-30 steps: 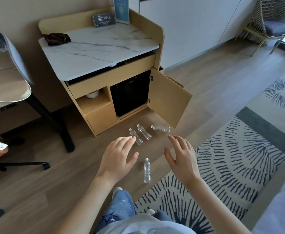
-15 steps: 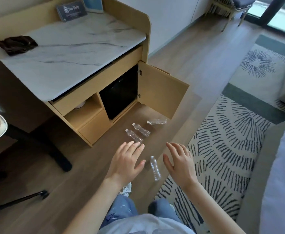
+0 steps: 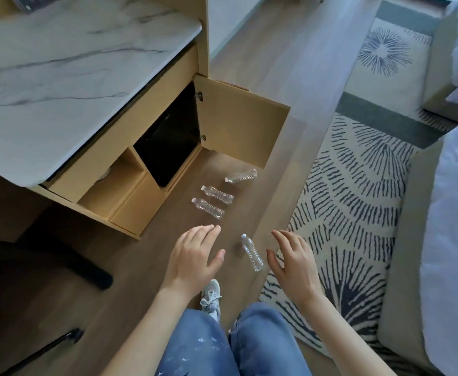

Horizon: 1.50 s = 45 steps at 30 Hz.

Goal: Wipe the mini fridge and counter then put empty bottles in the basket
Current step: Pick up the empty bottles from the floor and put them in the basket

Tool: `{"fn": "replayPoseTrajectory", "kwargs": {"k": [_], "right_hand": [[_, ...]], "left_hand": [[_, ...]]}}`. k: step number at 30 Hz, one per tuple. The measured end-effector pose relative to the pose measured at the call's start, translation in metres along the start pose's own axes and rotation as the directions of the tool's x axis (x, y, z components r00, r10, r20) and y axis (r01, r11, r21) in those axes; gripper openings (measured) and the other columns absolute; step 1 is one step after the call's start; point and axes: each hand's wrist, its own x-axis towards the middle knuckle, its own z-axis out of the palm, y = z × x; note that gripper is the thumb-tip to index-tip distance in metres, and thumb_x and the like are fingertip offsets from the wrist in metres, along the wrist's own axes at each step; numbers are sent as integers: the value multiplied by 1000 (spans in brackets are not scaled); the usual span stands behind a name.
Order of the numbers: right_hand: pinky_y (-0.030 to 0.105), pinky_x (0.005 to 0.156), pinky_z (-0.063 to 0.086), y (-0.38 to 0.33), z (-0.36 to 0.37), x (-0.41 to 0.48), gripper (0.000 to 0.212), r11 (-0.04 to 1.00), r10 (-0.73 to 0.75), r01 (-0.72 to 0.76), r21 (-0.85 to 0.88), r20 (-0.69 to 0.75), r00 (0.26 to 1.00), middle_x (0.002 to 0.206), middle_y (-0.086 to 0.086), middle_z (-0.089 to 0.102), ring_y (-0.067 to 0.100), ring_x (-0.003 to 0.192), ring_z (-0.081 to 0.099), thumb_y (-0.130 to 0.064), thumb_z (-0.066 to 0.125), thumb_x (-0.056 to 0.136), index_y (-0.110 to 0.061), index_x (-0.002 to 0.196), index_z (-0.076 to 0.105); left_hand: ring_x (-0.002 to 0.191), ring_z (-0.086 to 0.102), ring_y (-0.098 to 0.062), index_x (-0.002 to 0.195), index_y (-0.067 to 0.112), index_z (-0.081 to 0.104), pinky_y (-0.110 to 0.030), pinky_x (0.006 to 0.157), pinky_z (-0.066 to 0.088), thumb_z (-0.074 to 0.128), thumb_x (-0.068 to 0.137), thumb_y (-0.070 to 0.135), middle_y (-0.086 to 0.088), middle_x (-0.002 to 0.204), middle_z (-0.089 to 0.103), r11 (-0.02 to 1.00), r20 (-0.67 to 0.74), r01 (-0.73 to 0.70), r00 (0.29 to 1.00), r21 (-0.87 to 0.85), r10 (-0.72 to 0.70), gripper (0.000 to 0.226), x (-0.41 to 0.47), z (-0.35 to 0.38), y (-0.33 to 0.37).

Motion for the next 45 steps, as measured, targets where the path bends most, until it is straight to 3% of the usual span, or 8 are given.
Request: {"fn": "replayPoseTrajectory", "kwargs": {"k": [6, 9, 21, 27, 30, 33, 38, 45], "right_hand": [[44, 92, 51, 67, 77, 6, 45, 992, 126, -126, 14, -6, 992, 120, 10, 66, 28, 110, 61, -33, 62, 92, -4, 127, 63], [45, 91, 52, 110, 140, 8, 46, 988, 155, -155, 11, 22, 988, 120, 12, 66, 31, 110, 63, -24, 73, 89, -2, 128, 63], [41, 88, 54, 289, 470, 3, 51, 989, 138, -137, -48, 28, 990, 114, 10, 68, 30, 102, 65, -26, 81, 81, -3, 124, 65], [44, 78, 57, 364, 611, 2, 60, 979, 179, -171, -115, 62, 982, 112, 13, 69, 36, 95, 68, -29, 86, 76, -1, 125, 64], [43, 63, 57, 386, 655, -2, 80, 951, 253, -233, -201, 78, 964, 104, 14, 69, 35, 83, 66, -41, 88, 69, 1, 131, 60], [41, 61, 55, 401, 681, -12, 89, 917, 326, -295, -269, 78, 942, 100, 14, 66, 34, 84, 64, -52, 86, 65, 1, 130, 58], [33, 54, 52, 408, 705, -13, 69, 915, 360, -337, -221, 75, 930, 86, 6, 60, 29, 72, 62, -41, 92, 58, -5, 110, 64], [36, 62, 55, 408, 708, 36, 65, 935, 327, -318, -158, 36, 944, 91, 9, 61, 33, 80, 63, -34, 93, 62, -3, 112, 65]], "left_hand": [[115, 63, -26, 126, 8, 67, -41, 99, 51, 47, 89, 39, -6, 124, 68, 1000, 29, -3, 1000, -22, 3, 51, 35, 88, -29], [115, 63, -26, 125, 8, 67, -42, 98, 50, 46, 88, 40, -6, 124, 68, 1000, 39, 6, 999, -28, -5, 53, 56, 155, -55], [115, 63, -27, 125, 7, 67, -42, 96, 51, 46, 88, 40, -6, 123, 68, 999, 87, -32, 996, -19, 34, 53, 119, 483, -221], [112, 65, -28, 123, 7, 68, -41, 95, 51, 64, 84, 31, -7, 120, 69, 995, 130, -89, 988, 33, 84, 47, 137, 612, -307], [114, 63, -28, 126, 8, 67, -41, 97, 49, 64, 84, 31, -6, 122, 68, 994, 122, -97, 988, 53, 90, 48, 150, 650, -340], [115, 63, -28, 126, 7, 66, -41, 96, 49, 63, 86, 30, -6, 124, 67, 997, 75, -60, 996, 49, 57, 47, 165, 672, -363], [122, 57, -27, 131, 8, 62, -43, 100, 46, 62, 90, 30, -5, 131, 64, 1000, 40, -30, 999, 3, 30, 47, 187, 694, -379], [123, 56, -24, 132, 10, 62, -39, 101, 44, 67, 90, 28, -2, 131, 63, 999, -57, 45, 997, -10, -46, 45, 206, 697, -401]]}}
